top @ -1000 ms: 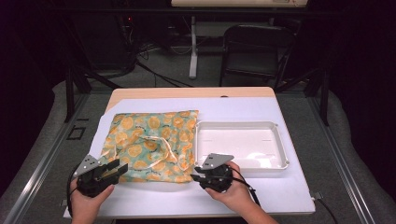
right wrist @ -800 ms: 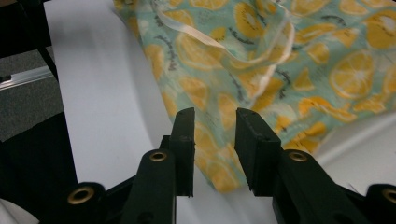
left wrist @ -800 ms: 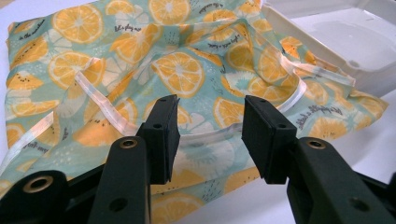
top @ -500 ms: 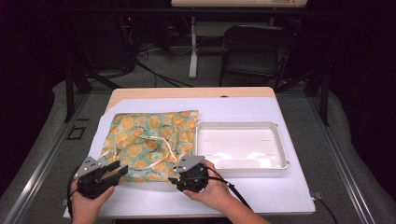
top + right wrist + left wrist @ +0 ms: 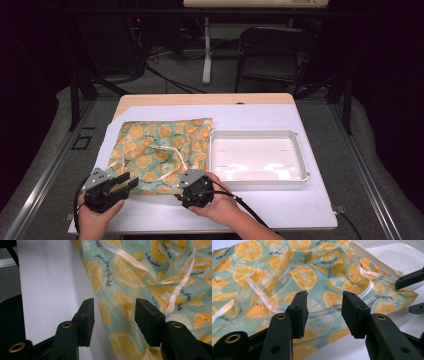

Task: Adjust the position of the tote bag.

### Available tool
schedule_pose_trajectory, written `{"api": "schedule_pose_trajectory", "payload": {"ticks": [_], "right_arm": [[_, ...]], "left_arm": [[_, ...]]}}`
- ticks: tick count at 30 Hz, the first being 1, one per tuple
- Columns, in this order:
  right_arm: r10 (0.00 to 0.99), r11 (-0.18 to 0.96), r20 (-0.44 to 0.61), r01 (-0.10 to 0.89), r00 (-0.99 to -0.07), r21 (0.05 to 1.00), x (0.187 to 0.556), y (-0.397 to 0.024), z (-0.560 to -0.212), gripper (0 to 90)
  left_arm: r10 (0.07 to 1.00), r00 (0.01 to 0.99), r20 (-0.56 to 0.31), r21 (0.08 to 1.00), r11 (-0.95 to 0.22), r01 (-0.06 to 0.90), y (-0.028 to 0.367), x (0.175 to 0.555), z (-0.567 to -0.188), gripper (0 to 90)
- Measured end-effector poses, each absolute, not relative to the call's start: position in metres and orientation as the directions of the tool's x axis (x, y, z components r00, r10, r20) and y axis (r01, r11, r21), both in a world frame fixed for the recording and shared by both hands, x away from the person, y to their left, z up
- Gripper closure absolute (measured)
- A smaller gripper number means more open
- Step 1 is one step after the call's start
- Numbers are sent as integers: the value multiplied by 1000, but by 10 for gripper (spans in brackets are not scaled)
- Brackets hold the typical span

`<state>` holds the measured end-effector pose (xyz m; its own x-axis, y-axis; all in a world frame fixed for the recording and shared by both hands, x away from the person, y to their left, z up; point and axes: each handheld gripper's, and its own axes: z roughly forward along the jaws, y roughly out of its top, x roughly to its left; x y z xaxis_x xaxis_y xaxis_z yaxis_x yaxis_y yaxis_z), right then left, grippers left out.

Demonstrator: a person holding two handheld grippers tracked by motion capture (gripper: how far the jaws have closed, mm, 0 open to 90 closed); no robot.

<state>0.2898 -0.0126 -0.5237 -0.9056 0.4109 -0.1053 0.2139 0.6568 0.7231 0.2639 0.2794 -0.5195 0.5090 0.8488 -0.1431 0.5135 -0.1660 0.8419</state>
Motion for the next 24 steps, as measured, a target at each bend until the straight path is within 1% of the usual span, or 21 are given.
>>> {"api": "schedule_pose_trajectory", "payload": {"ticks": [7, 12, 13, 15, 18, 24], "right_arm": [[396, 685, -141, 190, -907, 704, 290, -5, -531, 482], [406, 690, -147, 197, -902, 697, 292, -2, -534, 517], [405, 696, -153, 196, -901, 691, 293, -1, -535, 545], [406, 696, -154, 196, -901, 691, 293, 0, -535, 558], [400, 705, -155, 196, -903, 681, 294, 0, -535, 650], [411, 694, -150, 201, -899, 692, 294, -1, -533, 785]], "left_arm": [[850, 507, -142, 841, -166, 515, 280, 264, -520, 554], [851, 506, -141, 840, -167, 516, 279, 264, -520, 552], [851, 507, -140, 840, -169, 515, 279, 264, -520, 552], [850, 507, -140, 841, -168, 514, 279, 264, -520, 552], [850, 508, -139, 841, -170, 514, 279, 264, -521, 552], [848, 510, -142, 841, -168, 514, 278, 264, -521, 552]]}}
